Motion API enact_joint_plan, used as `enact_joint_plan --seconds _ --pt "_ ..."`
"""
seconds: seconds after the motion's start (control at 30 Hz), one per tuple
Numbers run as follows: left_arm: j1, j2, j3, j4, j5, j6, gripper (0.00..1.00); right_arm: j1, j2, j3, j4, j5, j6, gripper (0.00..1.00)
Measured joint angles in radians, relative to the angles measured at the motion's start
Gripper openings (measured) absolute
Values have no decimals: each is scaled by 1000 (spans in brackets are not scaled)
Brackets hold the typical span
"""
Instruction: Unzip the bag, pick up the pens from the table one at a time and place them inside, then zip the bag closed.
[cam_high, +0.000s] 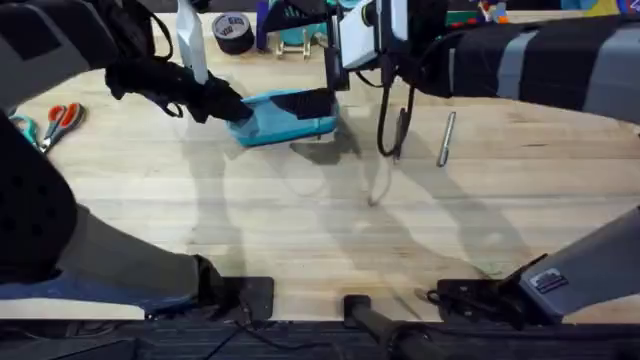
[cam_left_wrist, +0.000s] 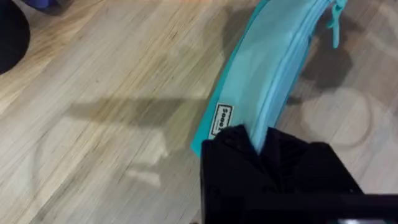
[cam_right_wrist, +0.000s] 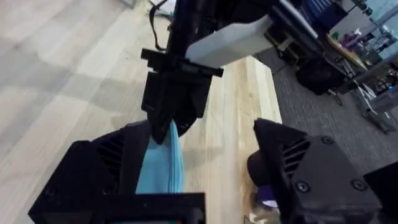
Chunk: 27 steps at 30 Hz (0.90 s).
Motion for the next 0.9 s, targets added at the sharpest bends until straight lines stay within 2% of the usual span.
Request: enact_joint_plan --seconds 0.6,0.73,0.9 --pt "0 0 0 0 0 0 42 0 0 0 14 -5 105 996" --pt "0 0 0 0 0 0 42 -8 0 0 13 13 267 996" --pt "0 0 0 0 0 0 42 -34 -11 0 -22 138 556 995"
